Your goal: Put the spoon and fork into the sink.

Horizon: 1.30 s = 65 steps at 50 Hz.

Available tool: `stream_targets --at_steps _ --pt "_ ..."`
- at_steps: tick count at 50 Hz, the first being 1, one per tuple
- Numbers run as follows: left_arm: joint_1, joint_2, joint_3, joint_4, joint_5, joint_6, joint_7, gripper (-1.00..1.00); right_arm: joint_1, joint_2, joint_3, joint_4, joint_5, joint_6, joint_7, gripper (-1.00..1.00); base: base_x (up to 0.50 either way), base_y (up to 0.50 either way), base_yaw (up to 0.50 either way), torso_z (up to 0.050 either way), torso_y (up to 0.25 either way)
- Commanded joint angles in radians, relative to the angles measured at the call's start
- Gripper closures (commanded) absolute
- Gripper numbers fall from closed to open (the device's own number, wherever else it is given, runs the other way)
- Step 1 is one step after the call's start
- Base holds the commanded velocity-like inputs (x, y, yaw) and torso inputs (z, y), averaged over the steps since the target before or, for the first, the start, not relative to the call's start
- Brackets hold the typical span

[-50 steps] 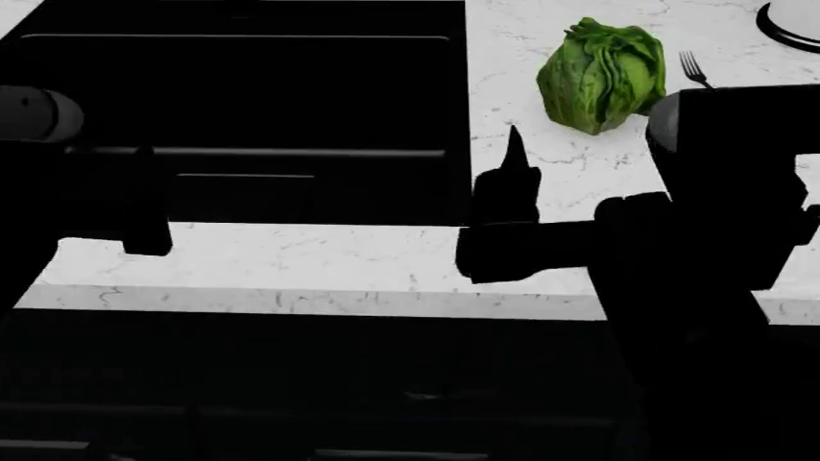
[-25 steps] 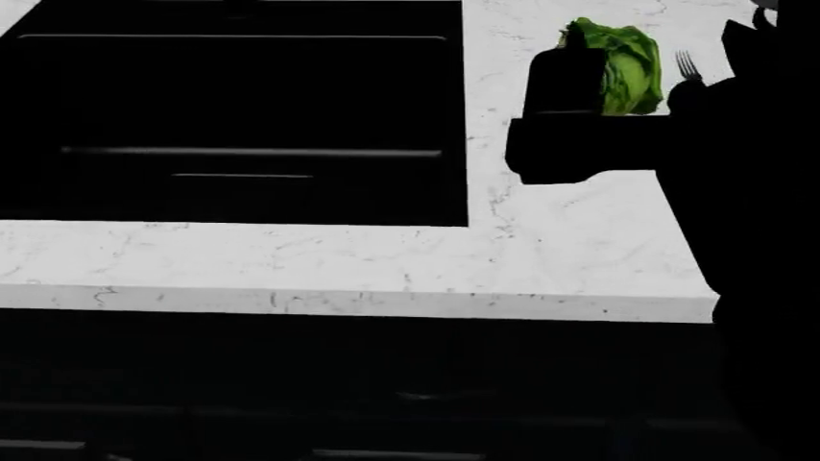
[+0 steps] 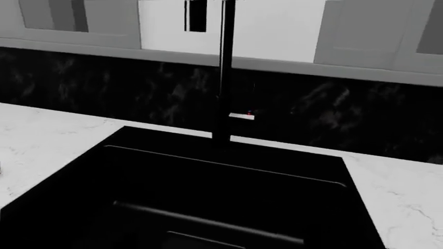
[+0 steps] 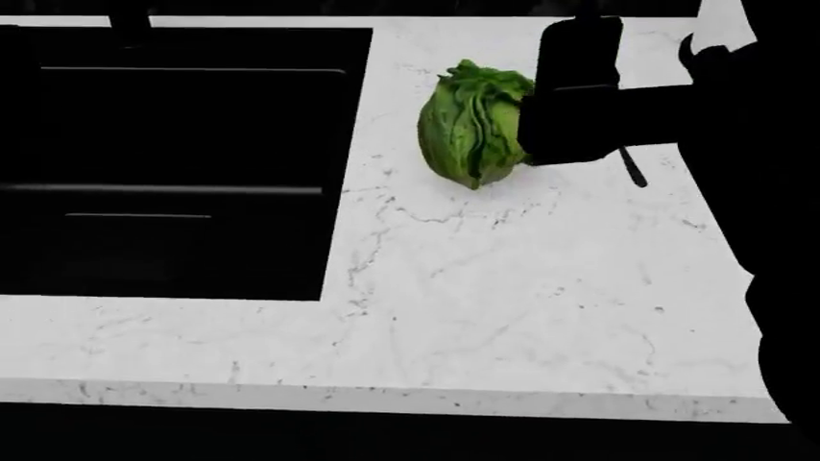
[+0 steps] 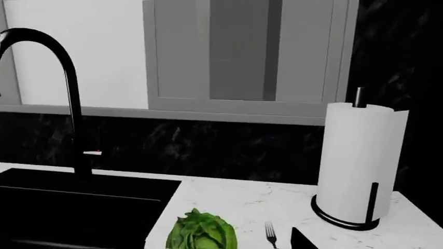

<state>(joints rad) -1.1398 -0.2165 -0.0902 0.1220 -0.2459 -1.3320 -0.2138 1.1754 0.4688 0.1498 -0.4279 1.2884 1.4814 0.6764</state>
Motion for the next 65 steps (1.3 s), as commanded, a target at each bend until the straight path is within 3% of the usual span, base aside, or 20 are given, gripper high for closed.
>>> stream_targets --at_steps 1,38,54,65 --pt "-0.002 0.013 -0.014 0.0 0.025 0.0 0.014 -1.0 0.004 0.011 -0.015 -0.005 -0.011 -0.035 -0.037 -1.0 0.48 -0.22 0.0 0.0 0.0" --pt "-0.003 0.014 0.016 0.007 0.009 -0.006 0.004 -1.0 -0.03 0.037 -0.056 0.005 0.033 -0.086 -0.029 -1.0 0.49 -0.18 0.0 0.0 0.001" --pt "-0.004 0.011 0.017 0.015 0.001 -0.015 -0.003 -1.0 0.014 0.057 -0.066 0.074 0.134 -0.038 0.016 -1.0 0.0 0.0 0.0 0.0 0.0" --pt "0.003 0.005 0.016 -0.002 -0.003 0.0 -0.001 -1.0 0.136 0.091 -0.166 0.367 0.19 0.049 0.082 -1.0 0.0 0.0 0.0 0.0 0.0"
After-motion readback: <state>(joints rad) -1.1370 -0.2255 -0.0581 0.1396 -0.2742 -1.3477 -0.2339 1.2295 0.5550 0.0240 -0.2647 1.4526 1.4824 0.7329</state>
